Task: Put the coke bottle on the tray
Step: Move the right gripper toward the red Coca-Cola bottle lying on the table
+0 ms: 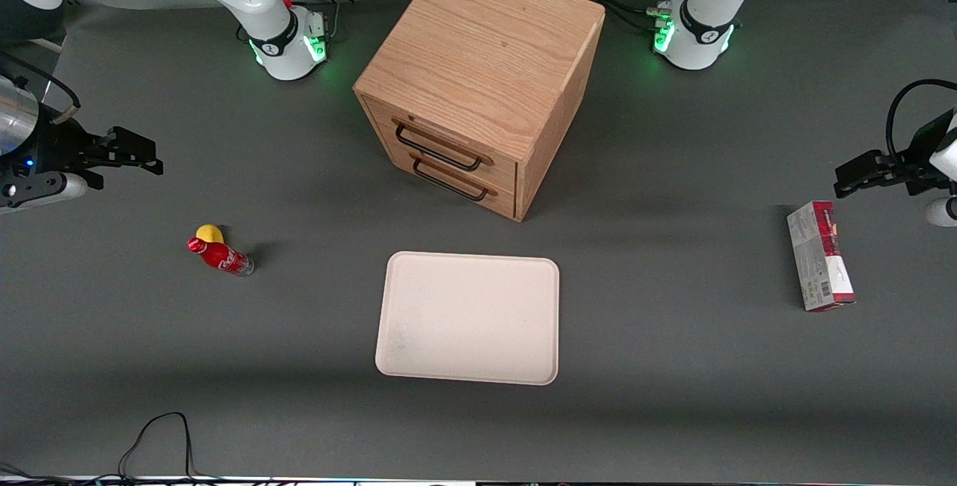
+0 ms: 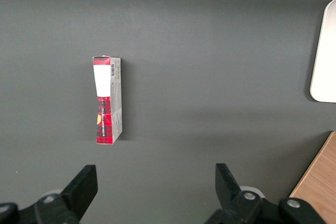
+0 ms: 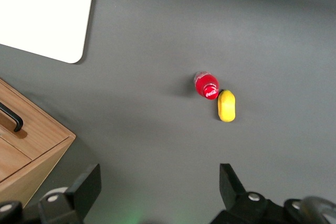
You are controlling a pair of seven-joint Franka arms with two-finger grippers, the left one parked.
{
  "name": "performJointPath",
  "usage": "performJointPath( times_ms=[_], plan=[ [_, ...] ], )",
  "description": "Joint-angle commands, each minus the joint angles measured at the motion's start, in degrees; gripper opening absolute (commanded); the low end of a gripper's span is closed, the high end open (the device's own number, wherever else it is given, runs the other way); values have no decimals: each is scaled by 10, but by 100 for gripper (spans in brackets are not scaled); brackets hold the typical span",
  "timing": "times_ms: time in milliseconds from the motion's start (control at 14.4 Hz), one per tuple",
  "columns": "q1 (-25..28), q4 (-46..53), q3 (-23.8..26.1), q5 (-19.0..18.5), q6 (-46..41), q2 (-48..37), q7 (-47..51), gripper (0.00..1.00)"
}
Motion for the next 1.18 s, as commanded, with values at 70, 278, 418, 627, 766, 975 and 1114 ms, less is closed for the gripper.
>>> performJointPath(
  times_ms=[70,278,418,627,766,975,1114],
  plan=[
    [4,39,-3,13,-29,19,26,100],
    [5,42,-4,13,-31,20,23,100],
    [5,43,-4,13,-32,19,25,100],
    [4,43,-5,12,-42,20,26,100],
    [3,42,-8,11,-42,20,26,100],
    [2,46,-9,8,-42,30,27,100],
    [2,45,-9,8,-42,30,25,100]
  ],
)
